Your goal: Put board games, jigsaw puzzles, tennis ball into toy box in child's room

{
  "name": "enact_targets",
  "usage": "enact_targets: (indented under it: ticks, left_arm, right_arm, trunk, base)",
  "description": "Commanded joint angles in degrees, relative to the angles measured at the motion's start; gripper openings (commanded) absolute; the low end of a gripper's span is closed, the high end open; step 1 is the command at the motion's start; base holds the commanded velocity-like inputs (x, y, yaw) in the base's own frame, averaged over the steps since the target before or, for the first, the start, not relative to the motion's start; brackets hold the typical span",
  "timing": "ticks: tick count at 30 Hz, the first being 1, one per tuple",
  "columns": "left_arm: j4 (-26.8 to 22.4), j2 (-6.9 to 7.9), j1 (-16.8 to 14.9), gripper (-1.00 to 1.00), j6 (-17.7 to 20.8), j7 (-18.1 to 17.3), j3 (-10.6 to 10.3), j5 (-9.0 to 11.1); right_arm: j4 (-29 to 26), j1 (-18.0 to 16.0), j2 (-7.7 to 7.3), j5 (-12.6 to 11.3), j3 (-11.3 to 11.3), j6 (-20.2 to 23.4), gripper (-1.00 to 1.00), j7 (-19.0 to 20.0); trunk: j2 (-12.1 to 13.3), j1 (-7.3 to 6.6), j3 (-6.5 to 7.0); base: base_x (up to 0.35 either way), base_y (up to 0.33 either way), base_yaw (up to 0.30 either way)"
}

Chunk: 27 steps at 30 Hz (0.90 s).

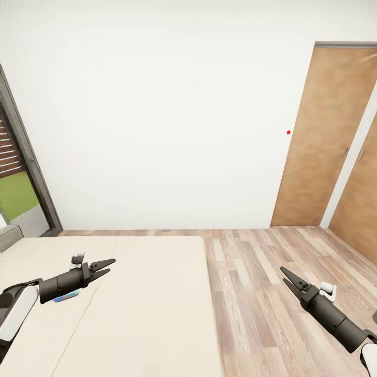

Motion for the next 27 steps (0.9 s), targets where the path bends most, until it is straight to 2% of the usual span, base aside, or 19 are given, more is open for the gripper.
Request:
enact_targets:
  ticks: [1,27]
  left_arm:
    - [0.04,0.00,-0.02,1.00,0.24,-0.16,0.03,0.03]
    - [0.01,0.00,-0.02,1.00,0.23,-0.16,0.03,0.03]
  right_arm:
    - [-0.01,-0.03,0.01,-0.12,-0.07,0.36,1.00,0.07]
    - [-0.03,-0.03,0.08,-0.18,-0.13,0.28,1.00,0.15]
  trunk:
    - [-0.06,0.02,-0.04]
    - [-0.06,0.02,-0.04]
  base:
    - [0.000,0.265,0.000]
    - [0.000,0.266,0.000]
